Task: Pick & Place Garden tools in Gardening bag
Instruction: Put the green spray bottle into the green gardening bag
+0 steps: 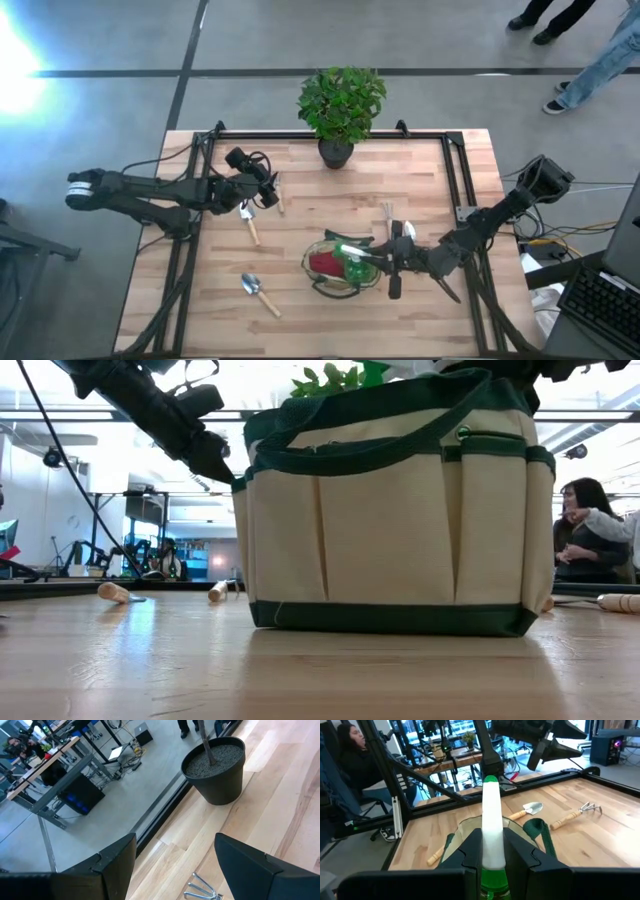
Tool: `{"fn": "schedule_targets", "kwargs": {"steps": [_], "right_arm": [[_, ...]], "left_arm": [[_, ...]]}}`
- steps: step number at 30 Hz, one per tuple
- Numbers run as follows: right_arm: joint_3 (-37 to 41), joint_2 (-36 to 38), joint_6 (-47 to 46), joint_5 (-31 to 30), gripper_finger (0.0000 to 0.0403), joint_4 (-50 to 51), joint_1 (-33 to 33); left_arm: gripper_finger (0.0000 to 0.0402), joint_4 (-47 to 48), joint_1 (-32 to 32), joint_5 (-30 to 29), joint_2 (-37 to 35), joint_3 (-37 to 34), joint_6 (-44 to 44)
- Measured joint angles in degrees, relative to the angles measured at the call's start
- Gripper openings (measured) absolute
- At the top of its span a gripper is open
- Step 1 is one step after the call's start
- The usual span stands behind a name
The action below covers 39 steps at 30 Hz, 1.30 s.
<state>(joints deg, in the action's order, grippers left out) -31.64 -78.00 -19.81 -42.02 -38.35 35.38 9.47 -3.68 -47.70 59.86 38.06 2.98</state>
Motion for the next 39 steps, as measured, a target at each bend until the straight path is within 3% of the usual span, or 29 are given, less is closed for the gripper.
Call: {"fn": "schedule_targets", "kwargs": {"steps": [31, 39], "right_arm": [[1.2, -7.9, -12.8, 1.8, 0.0043, 1.8, 0.1], [1.4, -7.6, -13.2, 2.6, 0.0082, 3.1, 0.1]], "left_arm": [[0.0271, -0.1, -0.1, 0.0, 0.0, 0.0, 0.0], [0.0271, -0.1, -0.1, 0.0, 0.0, 0.0, 0.0]]}}
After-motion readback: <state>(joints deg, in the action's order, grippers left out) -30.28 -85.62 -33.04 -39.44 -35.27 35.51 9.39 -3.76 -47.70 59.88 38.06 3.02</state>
